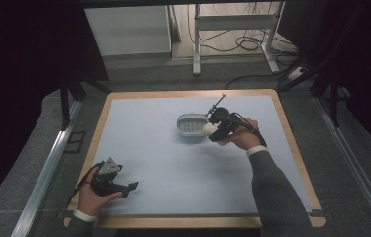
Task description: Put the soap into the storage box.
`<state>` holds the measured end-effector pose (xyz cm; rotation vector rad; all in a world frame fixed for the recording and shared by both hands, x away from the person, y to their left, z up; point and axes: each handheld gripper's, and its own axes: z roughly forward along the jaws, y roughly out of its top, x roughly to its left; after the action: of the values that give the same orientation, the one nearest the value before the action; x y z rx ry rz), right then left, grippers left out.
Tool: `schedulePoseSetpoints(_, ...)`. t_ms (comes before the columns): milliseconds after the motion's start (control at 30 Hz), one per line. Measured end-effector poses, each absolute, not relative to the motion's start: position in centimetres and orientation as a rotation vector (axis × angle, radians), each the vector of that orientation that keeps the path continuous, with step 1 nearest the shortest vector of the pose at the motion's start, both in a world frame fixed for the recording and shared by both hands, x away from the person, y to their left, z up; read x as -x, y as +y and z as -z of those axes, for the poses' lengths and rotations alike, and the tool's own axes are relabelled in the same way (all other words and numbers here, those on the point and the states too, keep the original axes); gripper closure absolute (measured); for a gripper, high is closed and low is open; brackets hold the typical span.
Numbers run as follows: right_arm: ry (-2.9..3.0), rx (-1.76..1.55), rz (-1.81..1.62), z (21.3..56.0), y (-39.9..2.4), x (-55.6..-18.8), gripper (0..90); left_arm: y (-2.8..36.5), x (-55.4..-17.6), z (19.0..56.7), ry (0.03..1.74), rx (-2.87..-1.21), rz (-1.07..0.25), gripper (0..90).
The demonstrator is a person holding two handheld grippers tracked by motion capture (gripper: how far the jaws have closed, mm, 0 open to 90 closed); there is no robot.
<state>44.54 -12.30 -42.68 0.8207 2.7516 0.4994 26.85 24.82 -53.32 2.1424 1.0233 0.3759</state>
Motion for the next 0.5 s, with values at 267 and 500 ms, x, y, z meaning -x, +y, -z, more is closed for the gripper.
schedulePoseSetpoints(267,2.762,-0.787,-0.497,42.6,-11.7,-45.3,49.9,24.8,-26.9,53.4,1.023,-2.147,-0.376,9.8)
schedulePoseSetpoints(500,2.762,-0.753,-0.471,42.5,-11.2,-46.0,49.9,24.8,-26.9,53.4,1.023,-2.147,-0.374,9.8)
